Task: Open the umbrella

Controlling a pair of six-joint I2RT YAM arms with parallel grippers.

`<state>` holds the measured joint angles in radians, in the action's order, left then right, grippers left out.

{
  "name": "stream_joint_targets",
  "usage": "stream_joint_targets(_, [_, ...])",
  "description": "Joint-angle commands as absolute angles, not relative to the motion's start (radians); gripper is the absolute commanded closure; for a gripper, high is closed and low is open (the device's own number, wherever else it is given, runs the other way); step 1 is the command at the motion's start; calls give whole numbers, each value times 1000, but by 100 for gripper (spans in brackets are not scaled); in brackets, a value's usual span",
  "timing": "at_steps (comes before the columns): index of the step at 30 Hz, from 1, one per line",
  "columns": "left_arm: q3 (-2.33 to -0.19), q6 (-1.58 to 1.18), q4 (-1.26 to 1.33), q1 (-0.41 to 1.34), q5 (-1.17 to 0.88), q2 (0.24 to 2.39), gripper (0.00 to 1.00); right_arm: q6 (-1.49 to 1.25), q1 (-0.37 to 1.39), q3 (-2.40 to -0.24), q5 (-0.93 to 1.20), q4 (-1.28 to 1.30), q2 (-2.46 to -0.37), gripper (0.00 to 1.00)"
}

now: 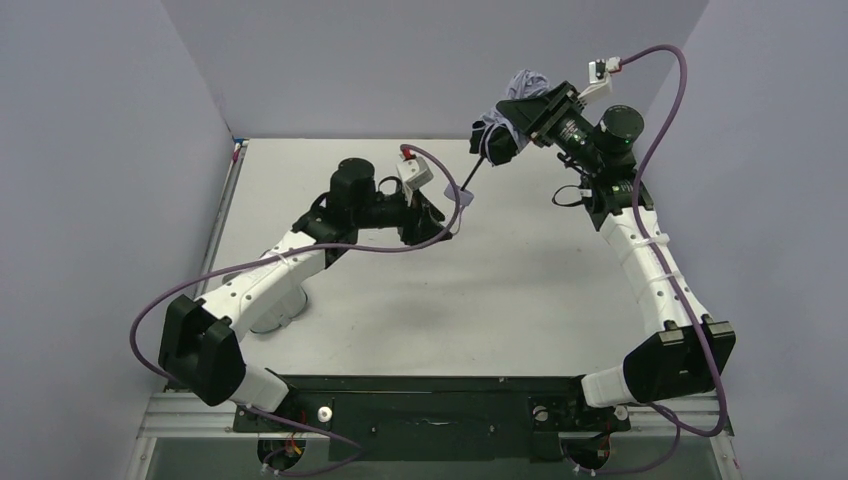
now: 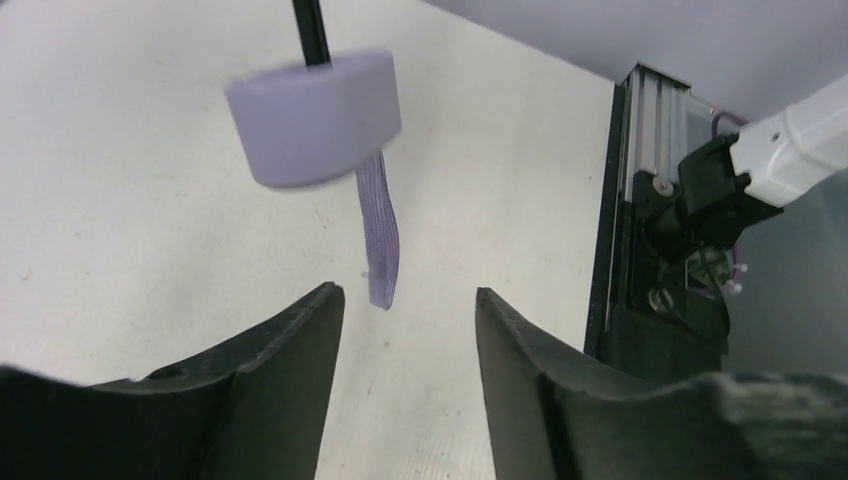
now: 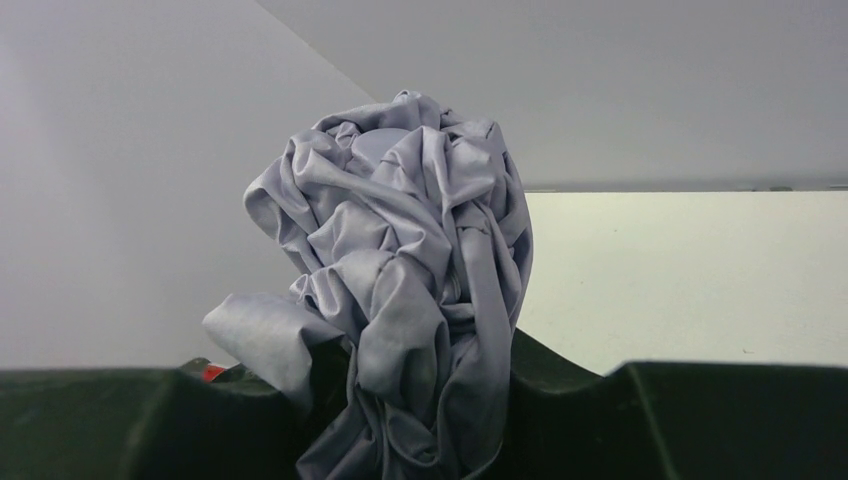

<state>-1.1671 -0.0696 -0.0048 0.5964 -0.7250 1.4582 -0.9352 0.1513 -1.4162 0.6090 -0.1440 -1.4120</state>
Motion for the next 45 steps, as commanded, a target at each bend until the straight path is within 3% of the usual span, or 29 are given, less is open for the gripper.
stream_joint_targets(1, [-1335, 41, -86, 563, -745, 1407, 42, -929, 159, -1440, 679, -295, -1391, 100])
stream_joint_targets(2, [-1368, 48, -98, 558, -776, 1408, 34, -957, 161, -1414, 717, -325, -1390, 100])
stream_joint_targets(4, [-1404, 51, -127, 535, -833, 1410, 28, -981, 168, -1397, 772, -392, -1394, 100])
stream_joint_targets(8, [-1440, -5, -143, 511, -925, 1421, 23, -961, 194, -1423, 839, -391, -1411, 100])
stream_joint_targets(10, [-1451, -81, -127, 513, -888, 1431, 23, -859, 207, -1460, 775, -243, -1404, 100])
stream_joint_targets(13, [-1463, -121, -133, 544, -686, 1429, 23, -690, 231, -1492, 561, 2, -1380, 100])
stream_joint_targets(17, [-1461, 30, -152, 647, -332, 1408, 21, -689, 256, -1478, 352, 152, -1353, 100])
stream_joint_targets(21, [-1480, 93, -166, 726, -178, 1436, 20, -734, 281, -1476, 235, 229, -1353, 100])
stream_joint_targets(26, [-1469, 182, -111, 801, -69, 1489, 26, -910, 305, -1418, 156, 205, -1341, 100])
stream_joint_targets(33, [-1548, 190, -176, 863, 18, 1608, 32, -934, 332, -1410, 106, 237, -1326, 100])
stream_joint_targets(39, [-1640, 208, -282, 878, 100, 1698, 48, -917, 341, -1414, 38, 289, -1308, 100])
stream_joint_targets(45, [-1533, 219, -274, 886, 97, 1666, 61, -904, 323, -1443, 16, 296, -1299, 100])
